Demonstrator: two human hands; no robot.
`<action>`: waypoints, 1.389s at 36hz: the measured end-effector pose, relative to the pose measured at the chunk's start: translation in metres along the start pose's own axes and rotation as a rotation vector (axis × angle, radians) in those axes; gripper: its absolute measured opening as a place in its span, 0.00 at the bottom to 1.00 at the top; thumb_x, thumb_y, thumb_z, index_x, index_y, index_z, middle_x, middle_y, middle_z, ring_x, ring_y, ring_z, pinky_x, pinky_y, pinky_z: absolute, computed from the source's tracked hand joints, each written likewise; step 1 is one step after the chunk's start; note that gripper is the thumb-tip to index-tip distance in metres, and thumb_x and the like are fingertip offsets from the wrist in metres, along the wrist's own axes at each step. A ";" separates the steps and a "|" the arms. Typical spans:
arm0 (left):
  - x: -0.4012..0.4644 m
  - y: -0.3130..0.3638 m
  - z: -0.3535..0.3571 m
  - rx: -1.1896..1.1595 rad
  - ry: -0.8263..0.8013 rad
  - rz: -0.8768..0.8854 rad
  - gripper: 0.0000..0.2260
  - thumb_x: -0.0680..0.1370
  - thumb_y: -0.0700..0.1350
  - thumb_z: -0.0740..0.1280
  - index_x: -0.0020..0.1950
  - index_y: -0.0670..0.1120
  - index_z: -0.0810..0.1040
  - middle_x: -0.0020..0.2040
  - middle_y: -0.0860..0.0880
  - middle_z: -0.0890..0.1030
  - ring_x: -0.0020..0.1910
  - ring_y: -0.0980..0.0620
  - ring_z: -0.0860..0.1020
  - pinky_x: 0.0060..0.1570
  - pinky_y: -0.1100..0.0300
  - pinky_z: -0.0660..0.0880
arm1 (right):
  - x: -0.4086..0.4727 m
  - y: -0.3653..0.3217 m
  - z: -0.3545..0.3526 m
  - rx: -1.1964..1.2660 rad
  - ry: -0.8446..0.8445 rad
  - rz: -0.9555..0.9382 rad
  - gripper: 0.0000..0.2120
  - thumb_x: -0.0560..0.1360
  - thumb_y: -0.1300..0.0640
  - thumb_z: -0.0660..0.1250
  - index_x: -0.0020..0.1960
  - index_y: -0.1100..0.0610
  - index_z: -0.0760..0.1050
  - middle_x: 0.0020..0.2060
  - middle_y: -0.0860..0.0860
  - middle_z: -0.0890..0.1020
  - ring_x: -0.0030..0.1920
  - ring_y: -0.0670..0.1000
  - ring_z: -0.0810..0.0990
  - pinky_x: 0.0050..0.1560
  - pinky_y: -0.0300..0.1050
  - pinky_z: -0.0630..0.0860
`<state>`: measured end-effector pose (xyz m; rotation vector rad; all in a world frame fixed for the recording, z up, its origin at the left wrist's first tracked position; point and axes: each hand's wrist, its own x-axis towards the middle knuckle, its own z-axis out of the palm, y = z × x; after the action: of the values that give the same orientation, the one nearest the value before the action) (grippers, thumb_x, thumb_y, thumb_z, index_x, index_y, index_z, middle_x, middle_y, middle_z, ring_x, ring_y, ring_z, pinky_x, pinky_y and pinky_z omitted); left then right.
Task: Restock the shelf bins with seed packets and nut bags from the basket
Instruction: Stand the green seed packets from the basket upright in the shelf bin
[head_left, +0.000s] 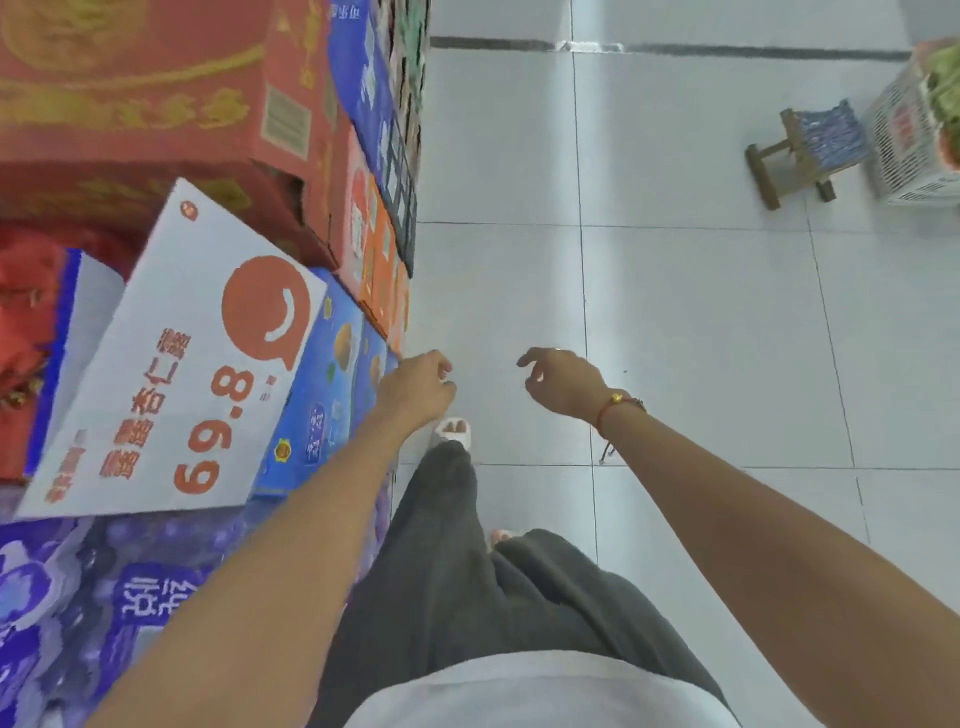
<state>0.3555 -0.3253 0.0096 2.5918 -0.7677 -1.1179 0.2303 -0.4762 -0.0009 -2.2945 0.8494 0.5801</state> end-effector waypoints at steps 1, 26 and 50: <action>0.017 0.008 -0.010 -0.013 -0.050 -0.004 0.16 0.78 0.45 0.61 0.66 0.47 0.72 0.65 0.49 0.75 0.63 0.47 0.72 0.58 0.57 0.68 | 0.010 0.000 -0.008 0.028 0.018 0.022 0.18 0.77 0.60 0.58 0.65 0.52 0.73 0.56 0.51 0.80 0.57 0.54 0.76 0.52 0.44 0.71; 0.356 0.290 -0.147 0.657 -0.612 0.301 0.23 0.79 0.50 0.61 0.73 0.46 0.64 0.73 0.48 0.66 0.70 0.46 0.66 0.69 0.50 0.63 | 0.237 0.121 -0.256 0.325 0.208 0.368 0.18 0.76 0.60 0.60 0.65 0.53 0.72 0.58 0.51 0.79 0.60 0.53 0.75 0.51 0.44 0.69; 0.649 0.668 -0.219 0.769 -0.464 0.673 0.16 0.79 0.47 0.59 0.67 0.51 0.71 0.67 0.54 0.74 0.64 0.50 0.72 0.59 0.57 0.67 | 0.471 0.318 -0.569 0.499 0.363 0.508 0.19 0.76 0.59 0.61 0.66 0.51 0.70 0.58 0.49 0.77 0.59 0.52 0.74 0.51 0.44 0.69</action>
<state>0.6351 -1.2399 0.0219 2.1789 -2.3409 -1.3599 0.4416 -1.2522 0.0070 -1.7435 1.5764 0.1192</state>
